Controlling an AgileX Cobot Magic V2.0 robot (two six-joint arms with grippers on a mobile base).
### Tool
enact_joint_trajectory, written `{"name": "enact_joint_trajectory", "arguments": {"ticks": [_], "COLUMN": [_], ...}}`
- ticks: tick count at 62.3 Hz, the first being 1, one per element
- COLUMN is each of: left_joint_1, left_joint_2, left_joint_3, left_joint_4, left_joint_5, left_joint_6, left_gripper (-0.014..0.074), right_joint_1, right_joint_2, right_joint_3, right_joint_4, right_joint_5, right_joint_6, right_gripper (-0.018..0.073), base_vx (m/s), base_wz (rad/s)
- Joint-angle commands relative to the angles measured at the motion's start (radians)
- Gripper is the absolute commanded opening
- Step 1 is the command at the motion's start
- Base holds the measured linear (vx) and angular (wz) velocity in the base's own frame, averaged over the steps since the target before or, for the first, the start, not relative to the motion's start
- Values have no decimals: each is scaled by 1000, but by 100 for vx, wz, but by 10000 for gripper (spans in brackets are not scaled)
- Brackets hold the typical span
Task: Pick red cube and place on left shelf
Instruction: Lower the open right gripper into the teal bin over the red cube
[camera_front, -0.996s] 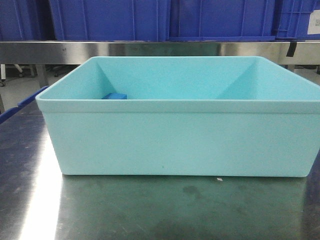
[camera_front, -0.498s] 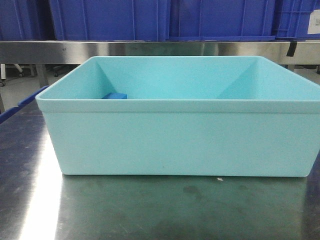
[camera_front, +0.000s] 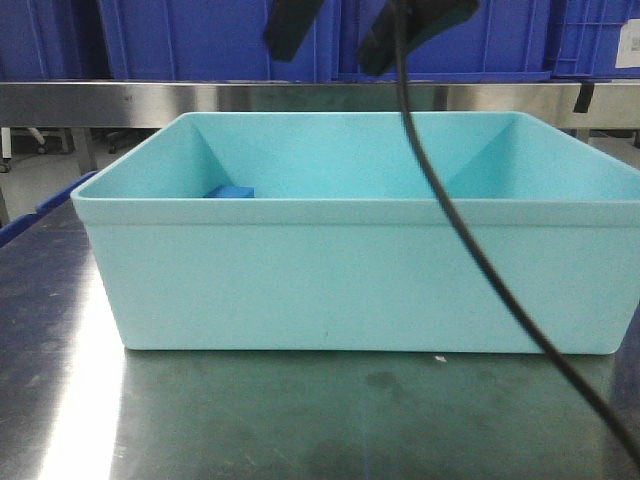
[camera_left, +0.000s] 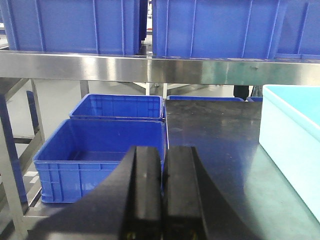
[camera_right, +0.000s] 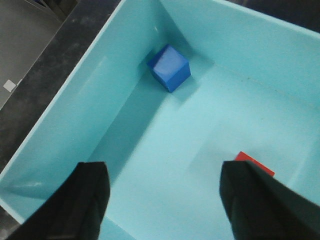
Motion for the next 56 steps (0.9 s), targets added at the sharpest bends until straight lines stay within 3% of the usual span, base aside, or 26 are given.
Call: {"name": "enact_joint_trajectory", "arguments": {"ticks": [1,12,24,56], "left_joint_1": [-1,-1,-1,-1], "left_joint_2": [-12,-12,-12,-12], "left_joint_3": [24,24,24,24], "left_joint_4": [-4,-4,-4,-4], "left_joint_5": [-89,-89,-89,-89], "left_joint_6": [-5,-5,-5,-5], "left_gripper": [102,102,102,102], "right_joint_1": [-3,-25,-63,-66], "right_joint_2": [-15,21,54,237], "right_joint_3": [-44,-44,-44,-44], "right_joint_4": [10,-36,-121,-162], "right_joint_5": [-67,-55,53,33], "right_joint_6": [41,171,266,294], "right_gripper": [589,589,589,589], "base_vx": [0,0,0,0], "base_wz": [0,0,0,0]}}
